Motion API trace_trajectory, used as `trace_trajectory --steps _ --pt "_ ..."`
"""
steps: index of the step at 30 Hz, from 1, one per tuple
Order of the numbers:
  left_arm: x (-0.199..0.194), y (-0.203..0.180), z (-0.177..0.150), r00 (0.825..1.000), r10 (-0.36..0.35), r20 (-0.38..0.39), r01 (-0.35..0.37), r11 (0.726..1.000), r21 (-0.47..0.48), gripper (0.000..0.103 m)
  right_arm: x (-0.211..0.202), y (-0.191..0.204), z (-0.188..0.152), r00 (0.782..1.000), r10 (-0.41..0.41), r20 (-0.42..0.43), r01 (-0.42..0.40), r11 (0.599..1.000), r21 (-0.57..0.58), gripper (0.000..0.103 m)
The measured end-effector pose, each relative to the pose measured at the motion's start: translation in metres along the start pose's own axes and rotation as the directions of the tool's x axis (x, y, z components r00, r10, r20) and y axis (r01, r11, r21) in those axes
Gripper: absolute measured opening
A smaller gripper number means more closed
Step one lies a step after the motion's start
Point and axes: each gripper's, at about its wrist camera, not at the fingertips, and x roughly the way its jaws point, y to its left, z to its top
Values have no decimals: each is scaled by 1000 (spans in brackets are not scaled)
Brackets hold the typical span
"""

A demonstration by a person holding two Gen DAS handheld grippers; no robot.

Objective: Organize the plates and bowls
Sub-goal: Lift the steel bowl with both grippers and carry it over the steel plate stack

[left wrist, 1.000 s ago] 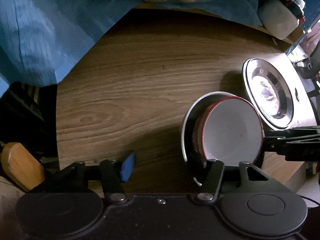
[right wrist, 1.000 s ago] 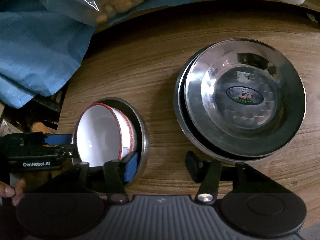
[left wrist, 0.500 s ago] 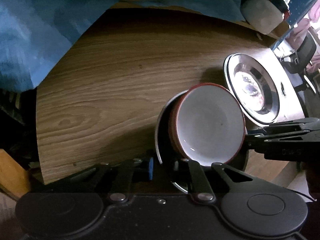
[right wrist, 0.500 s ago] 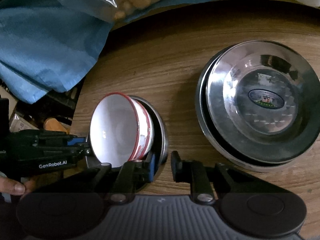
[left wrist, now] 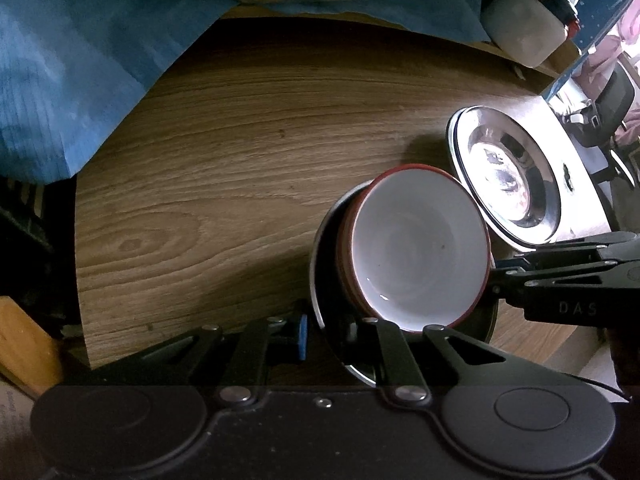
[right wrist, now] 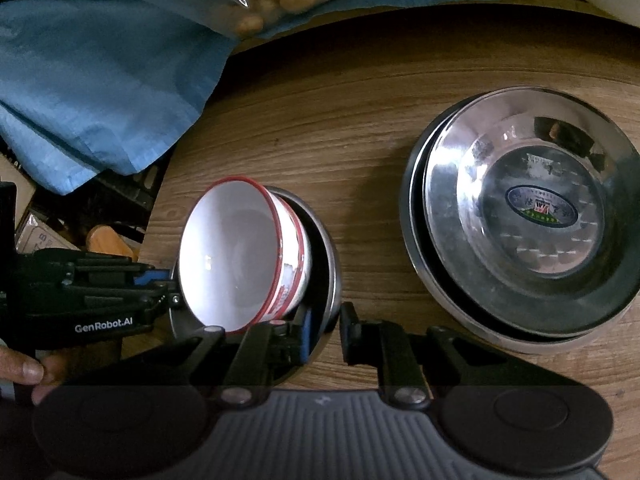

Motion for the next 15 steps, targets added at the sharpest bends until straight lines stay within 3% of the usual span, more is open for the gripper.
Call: trace_trajectory --steps 15 --pt "-10 -9 5 999 -9 40 8 999 39 14 -16 -3 -2 998 -4 66 6 999 -31 17"
